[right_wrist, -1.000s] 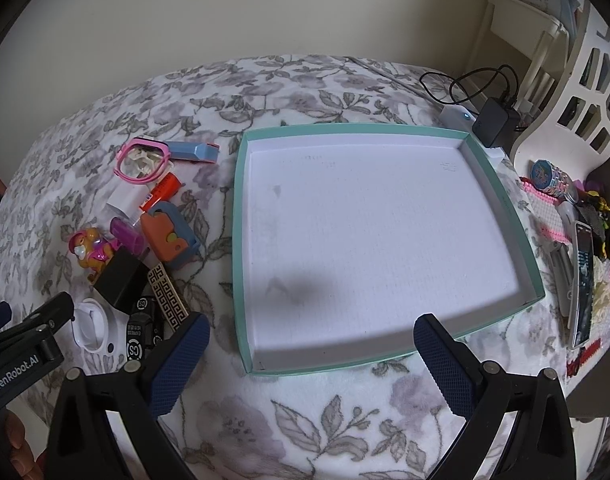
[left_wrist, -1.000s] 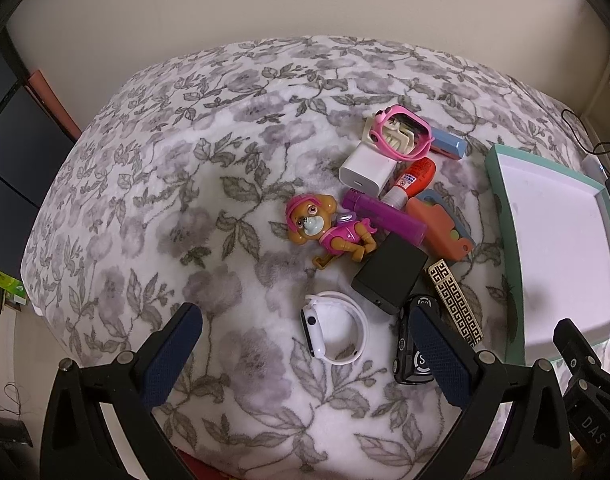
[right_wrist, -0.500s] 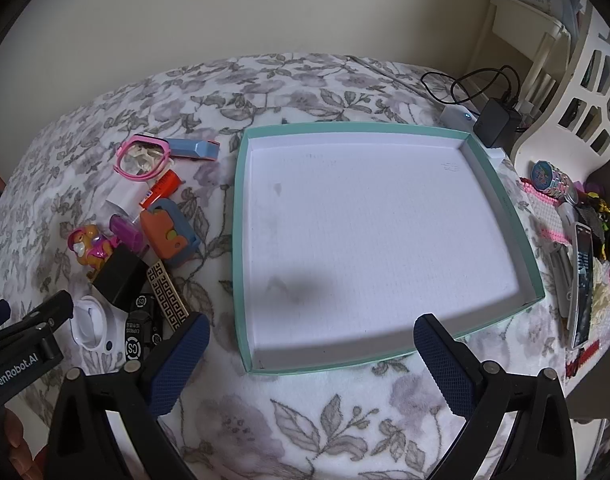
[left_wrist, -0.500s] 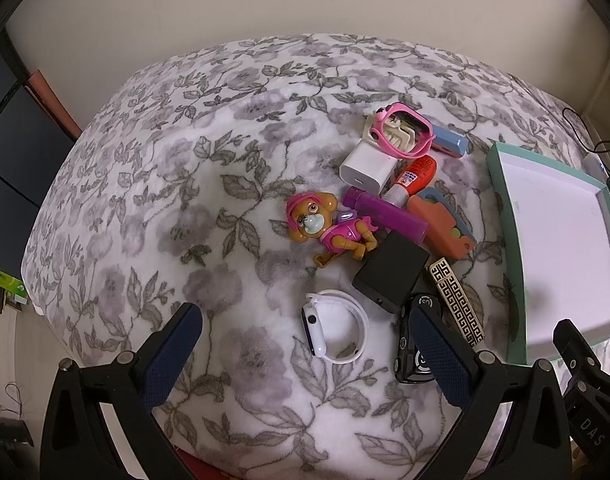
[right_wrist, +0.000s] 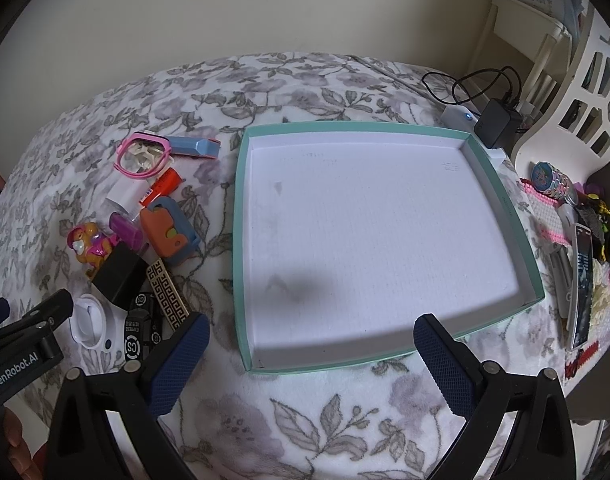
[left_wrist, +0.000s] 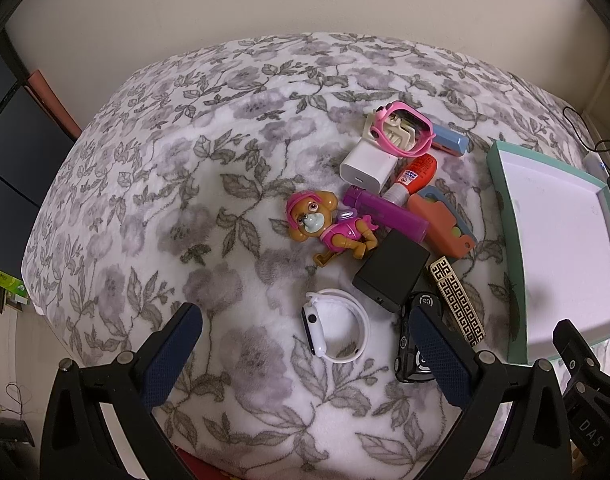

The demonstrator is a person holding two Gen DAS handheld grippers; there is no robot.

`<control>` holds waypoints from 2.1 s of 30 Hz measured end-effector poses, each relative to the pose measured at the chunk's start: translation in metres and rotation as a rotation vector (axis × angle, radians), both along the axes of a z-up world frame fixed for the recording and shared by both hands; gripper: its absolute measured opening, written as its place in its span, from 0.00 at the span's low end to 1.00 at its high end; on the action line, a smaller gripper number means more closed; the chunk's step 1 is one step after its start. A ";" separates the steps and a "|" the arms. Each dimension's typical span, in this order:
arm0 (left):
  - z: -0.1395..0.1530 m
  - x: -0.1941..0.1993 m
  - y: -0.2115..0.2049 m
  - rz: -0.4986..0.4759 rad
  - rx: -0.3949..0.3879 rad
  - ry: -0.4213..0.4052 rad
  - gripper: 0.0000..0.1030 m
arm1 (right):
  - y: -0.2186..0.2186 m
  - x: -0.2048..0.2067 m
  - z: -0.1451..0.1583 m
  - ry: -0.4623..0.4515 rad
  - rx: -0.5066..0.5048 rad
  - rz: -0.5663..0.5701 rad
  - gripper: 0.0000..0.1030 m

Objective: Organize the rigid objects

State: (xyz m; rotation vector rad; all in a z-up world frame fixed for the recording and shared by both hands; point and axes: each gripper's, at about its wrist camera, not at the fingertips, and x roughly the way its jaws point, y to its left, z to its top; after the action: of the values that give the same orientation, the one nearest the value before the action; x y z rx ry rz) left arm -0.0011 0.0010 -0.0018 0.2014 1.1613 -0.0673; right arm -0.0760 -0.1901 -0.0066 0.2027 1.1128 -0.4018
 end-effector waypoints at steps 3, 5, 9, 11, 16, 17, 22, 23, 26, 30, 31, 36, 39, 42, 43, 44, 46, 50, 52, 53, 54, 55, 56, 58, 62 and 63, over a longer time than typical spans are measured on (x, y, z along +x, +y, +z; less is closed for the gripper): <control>0.000 0.000 0.001 0.000 0.001 0.001 1.00 | 0.000 0.000 0.000 0.000 0.000 0.000 1.00; -0.001 -0.001 0.000 0.000 0.001 0.002 1.00 | 0.000 0.000 0.000 0.000 -0.001 0.000 1.00; -0.002 -0.001 0.001 0.000 0.001 0.002 1.00 | 0.000 0.000 0.000 0.001 -0.001 0.001 1.00; -0.002 -0.001 0.001 0.000 0.001 0.002 1.00 | 0.000 0.000 0.000 0.001 -0.001 0.000 1.00; -0.002 -0.001 0.001 0.000 0.001 0.002 1.00 | 0.000 0.000 0.000 0.002 -0.001 0.001 1.00; -0.002 -0.001 0.001 0.000 0.001 0.002 1.00 | 0.000 0.000 0.000 0.002 -0.001 0.001 1.00; -0.001 0.000 0.002 -0.003 -0.009 0.004 1.00 | 0.000 0.000 0.003 -0.015 0.004 0.004 1.00; 0.000 0.001 0.003 0.002 -0.020 0.001 1.00 | 0.001 -0.001 0.006 -0.042 0.013 0.010 1.00; 0.010 0.007 0.015 0.045 -0.036 -0.045 1.00 | 0.009 0.000 0.017 -0.116 0.038 0.059 1.00; 0.011 0.016 0.035 0.107 -0.035 -0.048 1.00 | 0.027 0.013 0.012 -0.105 0.085 0.147 1.00; 0.008 0.019 0.041 0.125 -0.047 -0.026 1.00 | 0.033 0.017 0.009 -0.096 0.094 0.166 1.00; -0.008 0.024 0.049 0.156 -0.054 0.057 1.00 | 0.060 0.031 -0.003 -0.053 0.112 0.267 0.97; -0.016 0.025 0.047 0.153 -0.052 0.093 1.00 | 0.068 0.036 -0.015 -0.010 0.147 0.289 0.89; -0.020 0.026 0.046 0.148 -0.056 0.110 1.00 | 0.071 0.036 -0.024 0.020 0.194 0.292 0.82; -0.021 0.026 0.044 0.144 -0.055 0.115 1.00 | 0.072 0.036 -0.026 0.025 0.205 0.295 0.79; -0.022 0.027 0.043 0.140 -0.055 0.122 1.00 | 0.073 0.036 -0.027 0.028 0.216 0.300 0.77; -0.025 0.028 0.041 0.129 -0.058 0.140 0.99 | 0.076 0.036 -0.029 0.033 0.244 0.315 0.73; -0.030 0.028 0.036 0.108 -0.056 0.161 0.95 | 0.080 0.035 -0.031 0.049 0.279 0.330 0.66; -0.033 0.030 0.033 0.099 -0.047 0.172 0.95 | 0.085 0.038 -0.036 0.064 0.273 0.336 0.61; -0.034 0.029 0.033 0.096 -0.044 0.175 0.95 | 0.087 0.039 -0.039 0.073 0.272 0.337 0.60; -0.036 0.030 0.032 0.093 -0.040 0.182 0.95 | 0.090 0.040 -0.042 0.083 0.270 0.341 0.58; -0.038 0.031 0.031 0.091 -0.035 0.190 0.95 | 0.093 0.042 -0.044 0.089 0.265 0.344 0.56; -0.041 0.031 0.030 0.089 -0.032 0.197 0.95 | 0.095 0.042 -0.046 0.091 0.257 0.349 0.56; -0.046 0.033 0.028 0.083 -0.025 0.216 0.95 | 0.098 0.044 -0.046 0.087 0.239 0.361 0.54; -0.058 0.037 0.023 0.074 -0.019 0.256 0.80 | 0.100 0.049 -0.059 0.133 0.248 0.366 0.50; -0.061 0.038 0.023 0.075 -0.022 0.271 0.79 | 0.103 0.052 -0.062 0.139 0.234 0.368 0.50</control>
State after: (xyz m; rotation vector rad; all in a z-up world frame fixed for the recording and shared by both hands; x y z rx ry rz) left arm 0.0372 0.0241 -0.0628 0.1319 1.4359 -0.0418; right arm -0.0244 -0.0869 -0.0689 0.1723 1.3048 0.0444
